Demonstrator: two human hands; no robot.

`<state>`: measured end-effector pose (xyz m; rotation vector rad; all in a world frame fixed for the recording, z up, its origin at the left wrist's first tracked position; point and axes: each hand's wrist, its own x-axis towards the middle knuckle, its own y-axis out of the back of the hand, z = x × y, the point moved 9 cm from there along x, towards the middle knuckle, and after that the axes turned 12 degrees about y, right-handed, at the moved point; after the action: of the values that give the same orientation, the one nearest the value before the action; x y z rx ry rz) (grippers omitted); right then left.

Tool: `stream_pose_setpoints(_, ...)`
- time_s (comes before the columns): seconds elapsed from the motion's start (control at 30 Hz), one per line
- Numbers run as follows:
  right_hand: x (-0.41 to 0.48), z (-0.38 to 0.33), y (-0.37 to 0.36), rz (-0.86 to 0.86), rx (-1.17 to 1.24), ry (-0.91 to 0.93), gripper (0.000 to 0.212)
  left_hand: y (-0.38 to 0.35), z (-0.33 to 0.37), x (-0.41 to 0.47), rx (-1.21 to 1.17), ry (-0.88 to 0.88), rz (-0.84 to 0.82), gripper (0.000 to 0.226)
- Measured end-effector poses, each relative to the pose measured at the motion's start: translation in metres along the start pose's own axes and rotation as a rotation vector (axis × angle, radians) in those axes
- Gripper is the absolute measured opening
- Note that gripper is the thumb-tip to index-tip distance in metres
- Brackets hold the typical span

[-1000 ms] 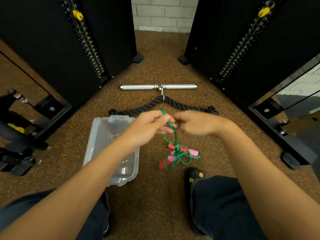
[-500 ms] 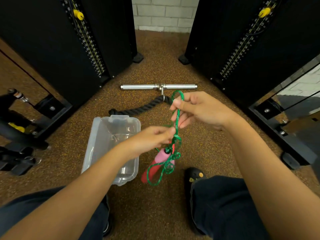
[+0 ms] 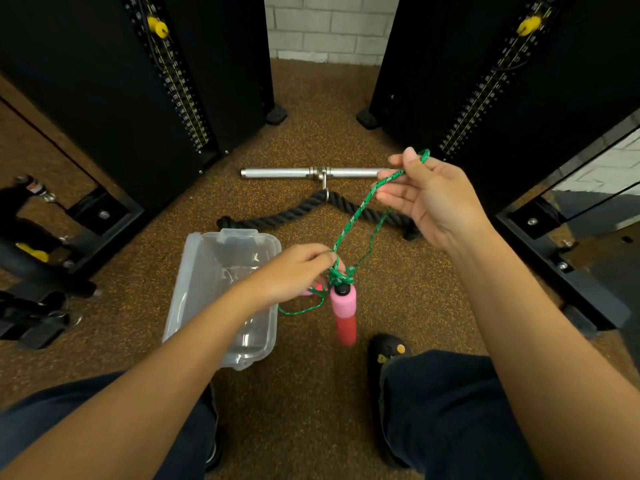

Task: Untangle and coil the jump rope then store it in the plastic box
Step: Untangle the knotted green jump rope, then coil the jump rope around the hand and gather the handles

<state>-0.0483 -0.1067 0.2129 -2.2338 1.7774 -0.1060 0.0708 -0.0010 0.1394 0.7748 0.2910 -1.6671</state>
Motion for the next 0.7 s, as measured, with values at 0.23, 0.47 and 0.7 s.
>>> stream_pose_setpoints(0.23,-0.017,0.028,-0.015,-0.359,-0.742,-0.172,0.067,0.01,-0.002,0.003,-0.197,0.02,0.068,0.024)
stream_pose_setpoints(0.47,-0.08,0.084,-0.032,-1.046,-1.062,-0.581,0.053,0.014,-0.014,0.005,-0.545,0.186,0.07,0.024)
stream_pose_setpoints(0.7,-0.068,0.081,-0.017,-0.942,-0.998,-0.608,0.043,0.02,-0.004,-0.001,-0.06,0.09,0.072,0.03)
